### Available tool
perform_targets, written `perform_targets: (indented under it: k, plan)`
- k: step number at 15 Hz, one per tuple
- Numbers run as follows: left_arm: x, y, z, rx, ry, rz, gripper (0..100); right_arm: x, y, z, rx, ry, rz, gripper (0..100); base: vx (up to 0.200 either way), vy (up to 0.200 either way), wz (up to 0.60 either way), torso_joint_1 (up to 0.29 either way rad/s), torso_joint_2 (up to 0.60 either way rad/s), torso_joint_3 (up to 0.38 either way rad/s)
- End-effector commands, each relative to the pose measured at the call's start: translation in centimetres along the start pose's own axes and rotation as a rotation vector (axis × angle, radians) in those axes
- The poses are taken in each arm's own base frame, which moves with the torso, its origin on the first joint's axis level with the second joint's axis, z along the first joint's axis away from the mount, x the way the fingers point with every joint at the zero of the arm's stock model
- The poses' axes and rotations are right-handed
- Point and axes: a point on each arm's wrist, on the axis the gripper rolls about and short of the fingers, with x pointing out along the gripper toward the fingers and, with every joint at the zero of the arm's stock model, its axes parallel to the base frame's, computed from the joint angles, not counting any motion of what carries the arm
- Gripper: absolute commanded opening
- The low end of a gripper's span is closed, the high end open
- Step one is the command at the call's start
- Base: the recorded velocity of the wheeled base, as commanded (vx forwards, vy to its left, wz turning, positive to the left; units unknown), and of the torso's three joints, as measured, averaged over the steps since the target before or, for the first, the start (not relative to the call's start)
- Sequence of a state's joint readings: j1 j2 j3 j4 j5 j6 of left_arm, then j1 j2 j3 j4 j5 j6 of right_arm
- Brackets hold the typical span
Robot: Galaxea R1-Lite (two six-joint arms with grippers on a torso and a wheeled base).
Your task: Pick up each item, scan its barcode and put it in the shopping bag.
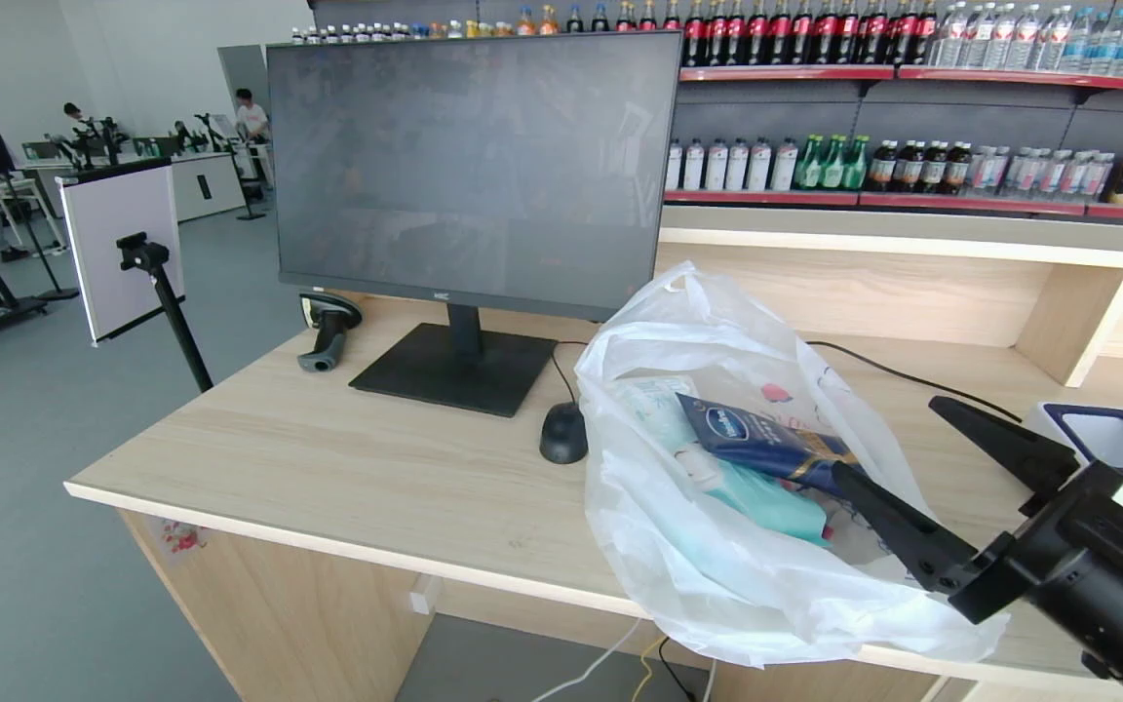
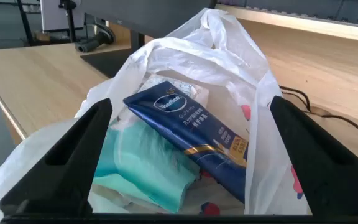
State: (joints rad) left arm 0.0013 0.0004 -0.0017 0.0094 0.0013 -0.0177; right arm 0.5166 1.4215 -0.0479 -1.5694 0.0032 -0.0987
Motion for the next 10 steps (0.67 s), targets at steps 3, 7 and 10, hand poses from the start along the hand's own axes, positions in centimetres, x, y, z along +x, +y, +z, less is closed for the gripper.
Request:
perform_targets:
  k: [3,7,10]
  plan:
    - [0.0,0.0,0.0,-0.001,0.001,0.001,100,-5.6,-0.4,3.4,0.060,-0.167,-0.025,100,0.000,0.000,0.00,0.000,0.00,0.000]
    - [0.0,0.0,0.0,-0.001,0.001,0.001,100,-13.7,0.0,0.4,0.050,0.089,0.001,100,0.000,0.000,0.00,0.000,0.00,0.000]
    - [0.0,0.0,0.0,-0.001,0.001,0.001,100,-19.7,0.5,-4.5,-0.004,0.227,0.017,100,0.000,0.000,0.00,0.000,0.00,0.000]
